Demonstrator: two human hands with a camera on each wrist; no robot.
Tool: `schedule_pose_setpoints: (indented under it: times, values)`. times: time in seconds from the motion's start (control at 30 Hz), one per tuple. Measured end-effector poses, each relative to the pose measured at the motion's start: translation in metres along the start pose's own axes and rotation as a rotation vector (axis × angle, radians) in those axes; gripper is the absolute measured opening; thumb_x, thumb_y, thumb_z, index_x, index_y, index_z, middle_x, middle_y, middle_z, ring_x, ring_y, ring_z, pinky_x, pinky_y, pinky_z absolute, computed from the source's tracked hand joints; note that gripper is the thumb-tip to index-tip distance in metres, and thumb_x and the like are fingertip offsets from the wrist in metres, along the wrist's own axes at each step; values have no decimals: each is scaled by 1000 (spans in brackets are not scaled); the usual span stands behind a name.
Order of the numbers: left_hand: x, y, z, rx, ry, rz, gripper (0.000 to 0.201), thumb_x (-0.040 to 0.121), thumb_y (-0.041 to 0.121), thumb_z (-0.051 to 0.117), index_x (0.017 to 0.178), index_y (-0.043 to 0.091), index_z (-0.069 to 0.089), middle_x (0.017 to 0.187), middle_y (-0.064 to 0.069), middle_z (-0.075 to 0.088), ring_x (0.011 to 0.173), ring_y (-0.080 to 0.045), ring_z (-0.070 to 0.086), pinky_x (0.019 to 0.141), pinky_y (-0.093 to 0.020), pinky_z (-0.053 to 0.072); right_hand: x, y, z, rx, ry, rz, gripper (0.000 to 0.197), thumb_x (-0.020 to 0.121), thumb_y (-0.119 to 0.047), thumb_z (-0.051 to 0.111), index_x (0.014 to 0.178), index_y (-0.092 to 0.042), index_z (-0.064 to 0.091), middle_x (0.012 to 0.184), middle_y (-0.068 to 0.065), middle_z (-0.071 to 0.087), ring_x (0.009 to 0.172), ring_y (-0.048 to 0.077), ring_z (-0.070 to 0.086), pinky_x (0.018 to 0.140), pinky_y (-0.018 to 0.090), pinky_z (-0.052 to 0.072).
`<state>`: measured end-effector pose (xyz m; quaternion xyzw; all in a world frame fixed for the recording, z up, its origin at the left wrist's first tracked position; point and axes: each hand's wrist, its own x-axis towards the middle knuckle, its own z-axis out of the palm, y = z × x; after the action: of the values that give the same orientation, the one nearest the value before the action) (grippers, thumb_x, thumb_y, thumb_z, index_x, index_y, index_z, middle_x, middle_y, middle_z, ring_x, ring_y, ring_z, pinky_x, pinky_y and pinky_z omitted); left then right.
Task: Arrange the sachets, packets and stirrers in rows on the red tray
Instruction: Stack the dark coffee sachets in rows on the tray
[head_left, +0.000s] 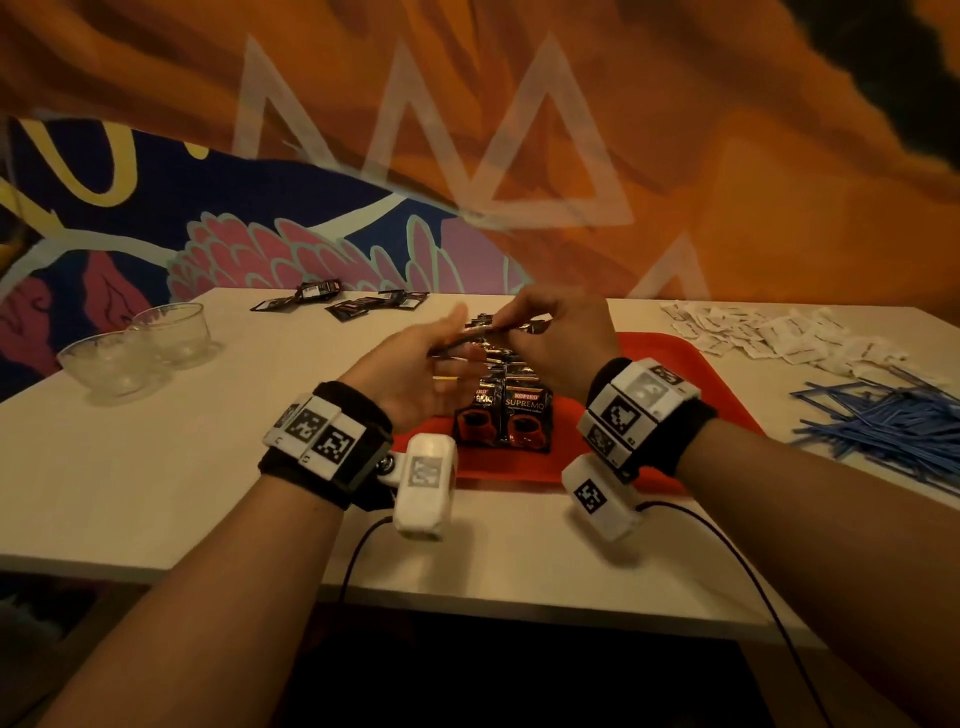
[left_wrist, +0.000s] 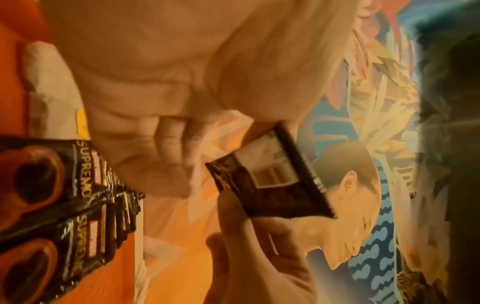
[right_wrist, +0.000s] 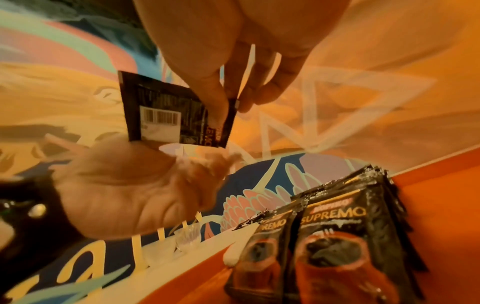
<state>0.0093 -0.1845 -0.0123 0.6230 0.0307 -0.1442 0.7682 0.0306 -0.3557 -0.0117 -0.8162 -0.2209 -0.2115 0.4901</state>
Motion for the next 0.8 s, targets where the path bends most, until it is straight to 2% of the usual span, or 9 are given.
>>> schedule_pose_setpoints:
  times: [0.07,0.13,0.23,0.33,0.43,0.53,0.63,0.73,0.8]
  values:
    - [2,-2,3,2,37,95,19,98,27,60,100,8,65,84,-4,63,73,-16,60,59,-28,55,-1,4,3,-11,2,-26,26,78,5,72,75,-21,72,89,-7,71,88,9,66,71,8,45]
    - [4,-2,5,-7,120,207,4,95,13,64,98,10,63,86,-6,69,79,-21,66,67,-34,56,-1,8,3,-36,19,8,33,81,4,65,74,-28,67,95,-8,70,88,11,67,74,15,51]
    - [4,-2,5,-42,181,334,18,91,4,66,80,16,58,87,-3,68,77,-18,67,62,-31,55,-1,12,0,199,-33,186,29,84,2,65,86,-27,62,96,-4,71,87,14,69,73,28,54]
    - [5,-2,4,-19,140,369,14,89,4,68,83,15,62,94,-5,67,86,-21,67,73,-37,58,-2,13,2,293,-135,278,18,82,-13,78,89,-22,64,88,3,72,83,17,68,76,33,55]
    - [3,-1,4,21,103,377,6,90,12,69,96,12,69,102,-8,69,95,-22,68,84,-40,57,3,17,4,162,-67,223,21,78,-13,81,74,-27,66,82,1,71,84,23,70,88,45,56]
    - [2,1,7,57,159,427,7,91,17,69,86,12,70,93,-4,71,92,-16,68,88,-35,53,6,17,2,173,-55,231,20,78,-11,82,76,-26,67,86,2,73,89,24,71,90,48,56]
    - [3,3,7,62,217,439,12,88,15,71,76,14,70,89,-3,71,93,-16,65,90,-35,48,2,14,-1,289,-182,234,15,79,-13,81,90,-18,72,95,7,76,94,25,72,91,44,56]
    - [4,3,7,71,194,401,14,89,14,70,76,11,67,88,-4,67,95,-17,61,85,-33,46,0,13,-1,348,-210,236,10,82,-7,76,92,-8,74,94,14,76,92,30,73,92,49,56]
    - [5,3,8,45,156,339,8,92,13,64,86,8,66,92,-6,64,96,-19,58,83,-32,44,1,12,-1,333,-197,224,8,84,-3,74,90,-8,73,91,15,75,88,29,74,89,47,57]
